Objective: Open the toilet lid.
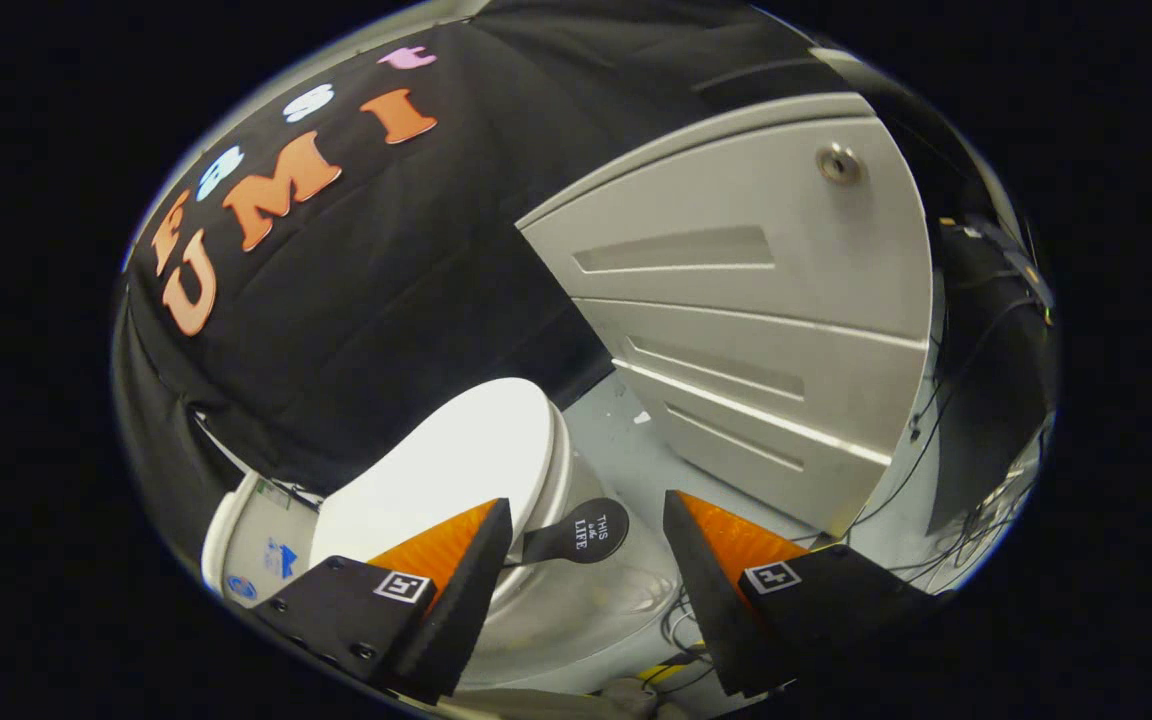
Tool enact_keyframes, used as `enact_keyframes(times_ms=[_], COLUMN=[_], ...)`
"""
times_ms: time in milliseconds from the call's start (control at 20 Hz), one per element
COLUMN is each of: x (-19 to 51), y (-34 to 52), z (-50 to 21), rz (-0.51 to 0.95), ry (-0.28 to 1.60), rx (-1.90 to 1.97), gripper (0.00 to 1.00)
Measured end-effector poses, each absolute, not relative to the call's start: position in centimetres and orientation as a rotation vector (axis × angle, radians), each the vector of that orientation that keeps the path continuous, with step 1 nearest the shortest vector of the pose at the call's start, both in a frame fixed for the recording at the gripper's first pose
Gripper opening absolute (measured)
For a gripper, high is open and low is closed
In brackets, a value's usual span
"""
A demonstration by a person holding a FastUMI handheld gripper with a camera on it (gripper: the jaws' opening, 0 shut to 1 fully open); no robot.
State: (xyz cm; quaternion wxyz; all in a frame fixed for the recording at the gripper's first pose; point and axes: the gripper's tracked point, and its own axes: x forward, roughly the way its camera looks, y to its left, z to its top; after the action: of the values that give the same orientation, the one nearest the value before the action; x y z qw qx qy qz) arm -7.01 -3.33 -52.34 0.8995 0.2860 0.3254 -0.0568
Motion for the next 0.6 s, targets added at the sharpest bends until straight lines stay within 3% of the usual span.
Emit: enact_keyframes(times_ms=[150, 350, 400, 550, 600], x=[-7.3, -9.8, -10.1, -9.5, -9.3], y=[-3.7, -2.7, -2.4, -2.3, -2.2], z=[-53.9, -55.0, -54.8, -54.3, -54.5], rz=[-0.161, -0.152, -0.148, -0.152, -0.158], ry=[0.698, 0.807, 0.816, 0.773, 0.768], rx=[0.73, 0.898, 0.953, 1.1, 1.133], gripper=[0.95, 0.84, 0.76, 0.76, 0.67])
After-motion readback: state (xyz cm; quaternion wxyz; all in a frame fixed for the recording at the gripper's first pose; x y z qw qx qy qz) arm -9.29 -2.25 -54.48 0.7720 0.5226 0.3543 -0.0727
